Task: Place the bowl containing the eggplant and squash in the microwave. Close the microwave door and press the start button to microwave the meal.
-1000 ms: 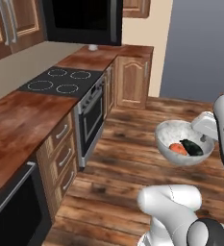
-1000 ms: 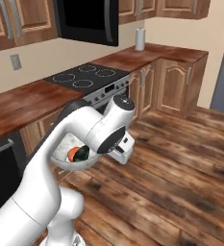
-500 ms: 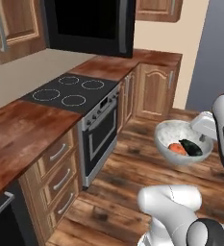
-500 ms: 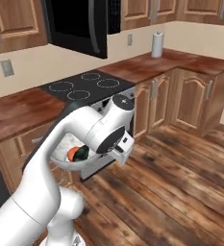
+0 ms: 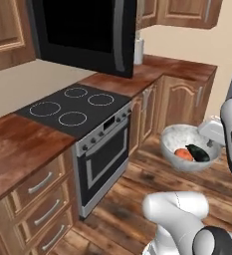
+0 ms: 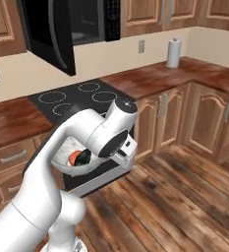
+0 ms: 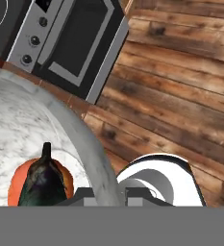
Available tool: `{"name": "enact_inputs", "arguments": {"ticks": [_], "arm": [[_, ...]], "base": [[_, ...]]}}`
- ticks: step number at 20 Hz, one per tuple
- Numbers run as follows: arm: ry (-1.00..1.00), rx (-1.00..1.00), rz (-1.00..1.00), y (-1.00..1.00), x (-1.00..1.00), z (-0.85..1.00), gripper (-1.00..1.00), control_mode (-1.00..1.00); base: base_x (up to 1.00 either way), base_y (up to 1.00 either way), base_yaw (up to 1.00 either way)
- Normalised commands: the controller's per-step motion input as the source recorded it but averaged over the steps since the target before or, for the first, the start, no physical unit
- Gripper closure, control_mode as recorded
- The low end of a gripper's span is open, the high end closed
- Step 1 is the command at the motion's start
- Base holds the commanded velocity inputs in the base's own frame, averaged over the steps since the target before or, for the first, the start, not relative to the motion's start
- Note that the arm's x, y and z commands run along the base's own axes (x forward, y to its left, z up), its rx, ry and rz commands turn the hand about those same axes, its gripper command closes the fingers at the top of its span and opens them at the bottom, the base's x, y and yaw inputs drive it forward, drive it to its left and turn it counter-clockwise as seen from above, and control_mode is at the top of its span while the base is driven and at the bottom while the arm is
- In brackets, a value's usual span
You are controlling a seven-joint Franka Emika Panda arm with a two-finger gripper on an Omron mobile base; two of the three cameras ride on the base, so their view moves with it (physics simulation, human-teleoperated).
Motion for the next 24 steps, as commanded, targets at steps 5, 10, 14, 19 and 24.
{"name": "enact_inputs", "arguments": {"ticks": [5,10,14,19,24], "arm": [[0.0,0.0,0.0,0.0,0.0,0.0,1.0,1.0],[0.0,0.0,0.0,0.0,0.0,0.0,1.0,1.0],[0.0,0.0,0.0,0.0,0.0,0.0,1.0,1.0],[0.0,0.0,0.0,0.0,0.0,0.0,1.0,1.0],[0.0,0.0,0.0,0.0,0.0,0.0,1.0,1.0]], "base": [[1.0,-0.77,0.36],[1.0,-0.61,0.4],[1.0,-0.22,0.49],[1.0,-0.24,0.51],[0.74,-0.3,0.51]]}}
